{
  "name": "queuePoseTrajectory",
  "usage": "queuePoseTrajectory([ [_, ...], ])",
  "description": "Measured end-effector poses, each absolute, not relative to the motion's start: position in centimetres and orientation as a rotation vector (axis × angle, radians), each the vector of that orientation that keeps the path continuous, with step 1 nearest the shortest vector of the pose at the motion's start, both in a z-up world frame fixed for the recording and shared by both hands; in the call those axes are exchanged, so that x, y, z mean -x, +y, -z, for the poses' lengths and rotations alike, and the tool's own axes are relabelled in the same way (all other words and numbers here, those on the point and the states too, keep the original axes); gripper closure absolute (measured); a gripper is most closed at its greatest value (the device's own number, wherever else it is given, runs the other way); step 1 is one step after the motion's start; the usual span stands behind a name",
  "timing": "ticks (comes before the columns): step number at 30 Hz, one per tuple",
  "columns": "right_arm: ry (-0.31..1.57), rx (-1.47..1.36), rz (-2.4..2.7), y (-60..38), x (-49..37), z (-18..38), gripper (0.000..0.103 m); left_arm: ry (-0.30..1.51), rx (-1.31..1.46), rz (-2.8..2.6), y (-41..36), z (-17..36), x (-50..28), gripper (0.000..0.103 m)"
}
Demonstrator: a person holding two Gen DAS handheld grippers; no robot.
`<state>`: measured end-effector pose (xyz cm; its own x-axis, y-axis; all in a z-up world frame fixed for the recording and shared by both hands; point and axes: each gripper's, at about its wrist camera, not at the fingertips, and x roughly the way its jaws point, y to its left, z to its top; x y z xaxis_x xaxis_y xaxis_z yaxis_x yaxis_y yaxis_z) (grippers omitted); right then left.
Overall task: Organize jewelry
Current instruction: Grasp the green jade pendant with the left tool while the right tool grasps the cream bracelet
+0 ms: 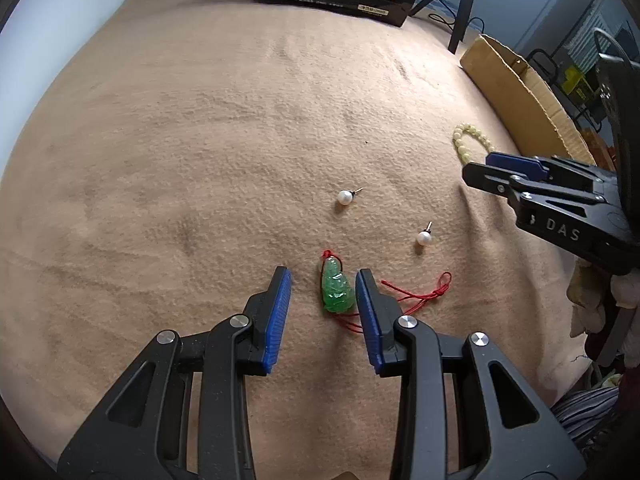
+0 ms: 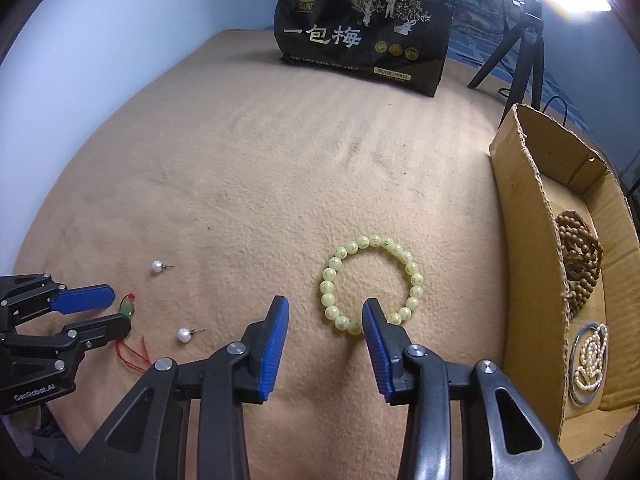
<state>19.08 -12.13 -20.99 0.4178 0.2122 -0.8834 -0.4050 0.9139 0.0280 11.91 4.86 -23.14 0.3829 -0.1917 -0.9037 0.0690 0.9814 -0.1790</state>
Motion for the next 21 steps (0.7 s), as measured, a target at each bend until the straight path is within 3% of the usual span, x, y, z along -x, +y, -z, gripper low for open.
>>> queuePoseTrajectory([
  [7,1.081,0.23,-0.386,-11.57,-19.53,21.81,0.069,1.17,0.077,0.142,4.24,23.52,-12.33,0.088],
  [11,1.084,0.238,-0.391,-11.58,-19.64,21.95,0.077,1.171,0.093,0.139,4.47,23.51,-12.45,0.088],
  [14,1.088,0.222,-0.403,-11.9,-19.63,21.88,0.093,1.168,0.086,0.138,4.41,23.46,-12.42,0.088],
  [21,1.072,0.225,-0.415,-11.94,-19.1,21.37,0.098,1.158,0.103,0.123,4.93,22.82,-12.21,0.088],
])
